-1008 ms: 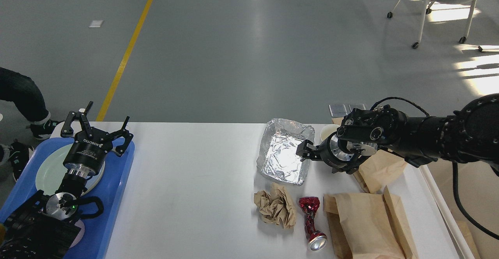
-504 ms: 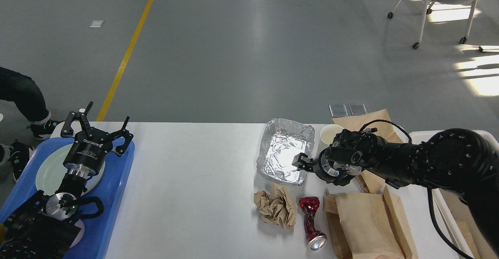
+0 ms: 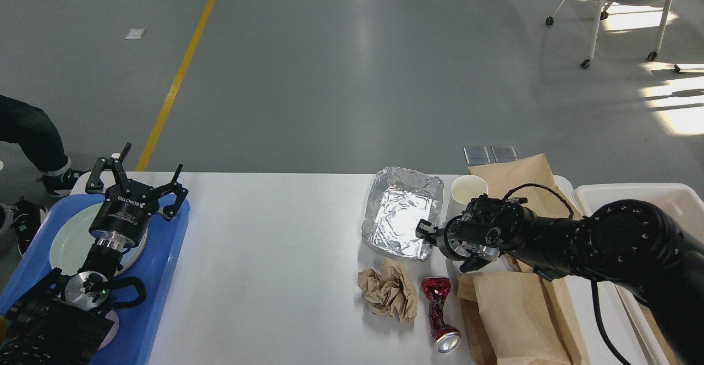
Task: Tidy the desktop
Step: 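Grasp the foil tray with the right gripper, then lift the foil tray and drop it into the white bin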
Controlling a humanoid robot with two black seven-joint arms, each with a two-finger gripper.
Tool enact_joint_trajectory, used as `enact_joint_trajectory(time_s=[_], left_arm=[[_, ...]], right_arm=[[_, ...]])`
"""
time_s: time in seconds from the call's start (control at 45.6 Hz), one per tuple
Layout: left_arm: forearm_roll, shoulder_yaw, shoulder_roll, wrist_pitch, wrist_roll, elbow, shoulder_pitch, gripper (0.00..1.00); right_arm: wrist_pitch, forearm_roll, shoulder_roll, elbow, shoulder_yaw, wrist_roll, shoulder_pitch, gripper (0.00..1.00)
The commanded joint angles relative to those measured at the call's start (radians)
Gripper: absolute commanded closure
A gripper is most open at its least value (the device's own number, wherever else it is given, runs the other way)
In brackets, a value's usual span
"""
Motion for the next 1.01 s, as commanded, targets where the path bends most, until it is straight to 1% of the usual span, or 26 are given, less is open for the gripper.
enact_joint_trajectory(time_s=[0.0, 0.263, 0.438, 0.636, 0.767, 0.899, 0.986], left_arm=[[0.0, 0.0, 0.0, 0.0, 0.0, 0.0, -0.001, 0.03], [0.0, 0.0, 0.0, 0.0, 0.0, 0.0, -0.001, 0.03], [0.0, 0.0, 0.0, 0.0, 0.0, 0.0, -0.001, 0.03], [0.0, 0.0, 0.0, 0.0, 0.0, 0.0, -0.001, 0.03], [0.0, 0.0, 0.0, 0.0, 0.0, 0.0, -0.001, 0.03], [0.0, 0.0, 0.0, 0.0, 0.0, 0.0, -0.001, 0.03], [0.0, 0.0, 0.0, 0.0, 0.0, 0.0, 0.001, 0.03]], right_arm=[[-0.001, 0.0, 0.002, 0.005, 0.008, -0.001, 0.0, 1.0], [0.004, 0.0, 0.002, 0.013, 0.006, 0.002, 0.037, 1.0], [0.004, 0.002, -0.021, 0.088, 0.081, 0.0, 0.092, 1.0], [0.006, 0.002, -0.086, 0.198, 0.092, -0.003, 0.175, 1.0], [0.012, 0.003, -0.181, 0.306, 0.103, -0.001, 0.283, 1.0], [0.03, 0.005, -0.325, 0.378, 0.108, 0.0, 0.414, 1.0], [0.084, 0.005, -0.412, 0.403, 0.106, 0.0, 0.5, 1.0]])
